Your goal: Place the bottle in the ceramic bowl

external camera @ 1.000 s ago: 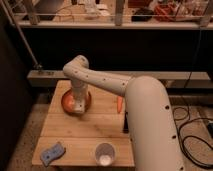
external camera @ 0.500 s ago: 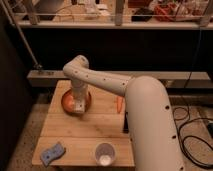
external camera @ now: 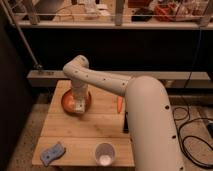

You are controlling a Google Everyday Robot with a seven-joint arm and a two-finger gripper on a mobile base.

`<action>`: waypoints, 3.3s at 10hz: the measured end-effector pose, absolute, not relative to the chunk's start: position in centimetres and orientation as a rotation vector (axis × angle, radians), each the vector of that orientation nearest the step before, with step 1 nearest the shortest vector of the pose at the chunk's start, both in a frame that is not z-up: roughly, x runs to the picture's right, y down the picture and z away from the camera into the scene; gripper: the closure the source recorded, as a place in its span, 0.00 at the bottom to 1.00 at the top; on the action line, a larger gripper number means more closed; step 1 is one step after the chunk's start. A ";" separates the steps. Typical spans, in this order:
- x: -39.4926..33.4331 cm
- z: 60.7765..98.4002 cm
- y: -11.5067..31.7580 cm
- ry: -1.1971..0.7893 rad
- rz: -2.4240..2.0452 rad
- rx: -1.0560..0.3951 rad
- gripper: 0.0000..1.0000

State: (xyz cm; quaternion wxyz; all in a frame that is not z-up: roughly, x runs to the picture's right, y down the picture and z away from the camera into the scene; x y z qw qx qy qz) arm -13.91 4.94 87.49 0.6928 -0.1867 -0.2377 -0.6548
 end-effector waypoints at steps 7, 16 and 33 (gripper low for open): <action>-13.9 87.5 4.9 -0.534 -1.472 -0.414 0.62; -13.9 87.5 4.9 -0.540 -1.487 -0.408 0.62; -13.9 87.6 5.1 -0.548 -1.512 -0.399 0.62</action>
